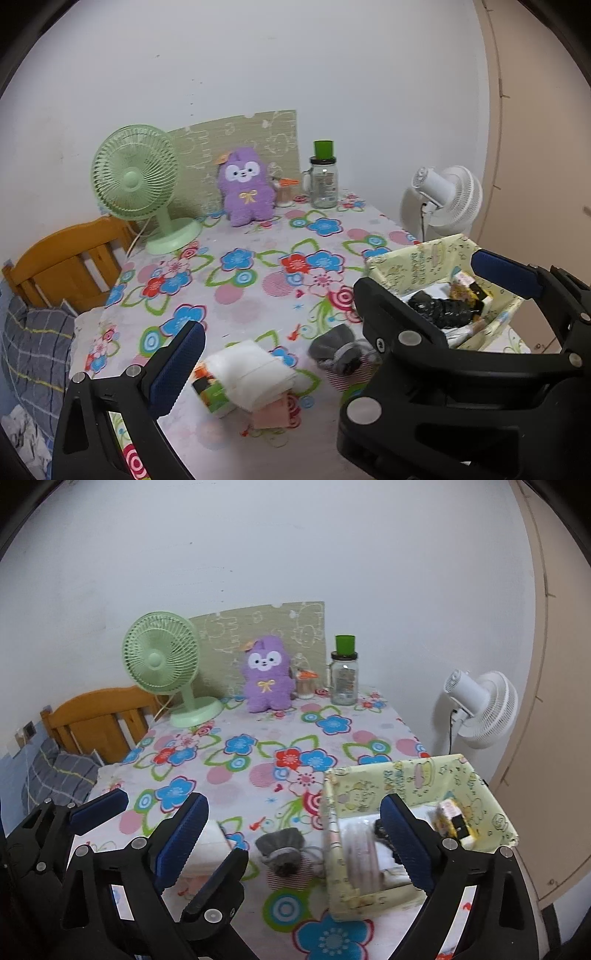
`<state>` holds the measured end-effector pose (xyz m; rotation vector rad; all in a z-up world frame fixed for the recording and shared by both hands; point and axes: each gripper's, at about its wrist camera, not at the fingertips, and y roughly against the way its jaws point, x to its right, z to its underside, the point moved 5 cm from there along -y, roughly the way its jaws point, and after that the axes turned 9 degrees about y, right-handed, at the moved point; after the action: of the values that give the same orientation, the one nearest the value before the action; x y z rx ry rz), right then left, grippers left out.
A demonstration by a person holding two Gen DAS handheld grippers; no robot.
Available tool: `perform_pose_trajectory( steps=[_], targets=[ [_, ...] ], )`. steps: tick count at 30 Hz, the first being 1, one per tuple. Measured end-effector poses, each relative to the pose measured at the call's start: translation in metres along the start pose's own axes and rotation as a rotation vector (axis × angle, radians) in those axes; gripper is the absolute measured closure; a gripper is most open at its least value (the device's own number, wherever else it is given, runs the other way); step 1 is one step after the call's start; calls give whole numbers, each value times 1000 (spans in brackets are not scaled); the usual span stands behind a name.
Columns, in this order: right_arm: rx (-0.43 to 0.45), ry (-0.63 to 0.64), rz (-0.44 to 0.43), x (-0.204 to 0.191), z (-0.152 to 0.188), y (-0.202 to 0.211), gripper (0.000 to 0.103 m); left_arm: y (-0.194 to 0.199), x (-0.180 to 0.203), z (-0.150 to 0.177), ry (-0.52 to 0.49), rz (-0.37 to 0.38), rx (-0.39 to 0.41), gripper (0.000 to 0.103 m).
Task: Organize soft objects
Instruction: 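Move both tools back from the box toward the items on the table, then grasp the white cloth bag with the left tool while the right tool grasps the grey drawstring pouch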
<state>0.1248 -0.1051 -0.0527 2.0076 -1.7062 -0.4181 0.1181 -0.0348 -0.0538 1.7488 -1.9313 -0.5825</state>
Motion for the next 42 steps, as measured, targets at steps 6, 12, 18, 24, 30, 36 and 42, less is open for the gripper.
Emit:
perform_pose_trajectory(
  steps=[6,12,18,24,30,36,42],
  targets=[
    [15,20,-25,-19,2,-4,7,2,-18,7,13,-38,10,0],
    [-3,34,-46,-33,10,-13,7,-5,-35,17,39,-62,-5,0],
    [-28,50,-55,-44,19,-29,7,-19,-47,29,64,-63,-22,0],
    [-59,62,-46,-50,30,-50,7,-38,-55,40,89,-61,-46,1],
    [-97,70,-41,-54,39,-72,11,-55,-66,49,111,-68,-79,1],
    [-130,75,-14,-55,46,-92,24,-71,-72,56,124,-65,-111,1],
    [-166,61,-21,-57,51,-107,36,-82,-76,58,126,-60,-123,1]
  ],
)
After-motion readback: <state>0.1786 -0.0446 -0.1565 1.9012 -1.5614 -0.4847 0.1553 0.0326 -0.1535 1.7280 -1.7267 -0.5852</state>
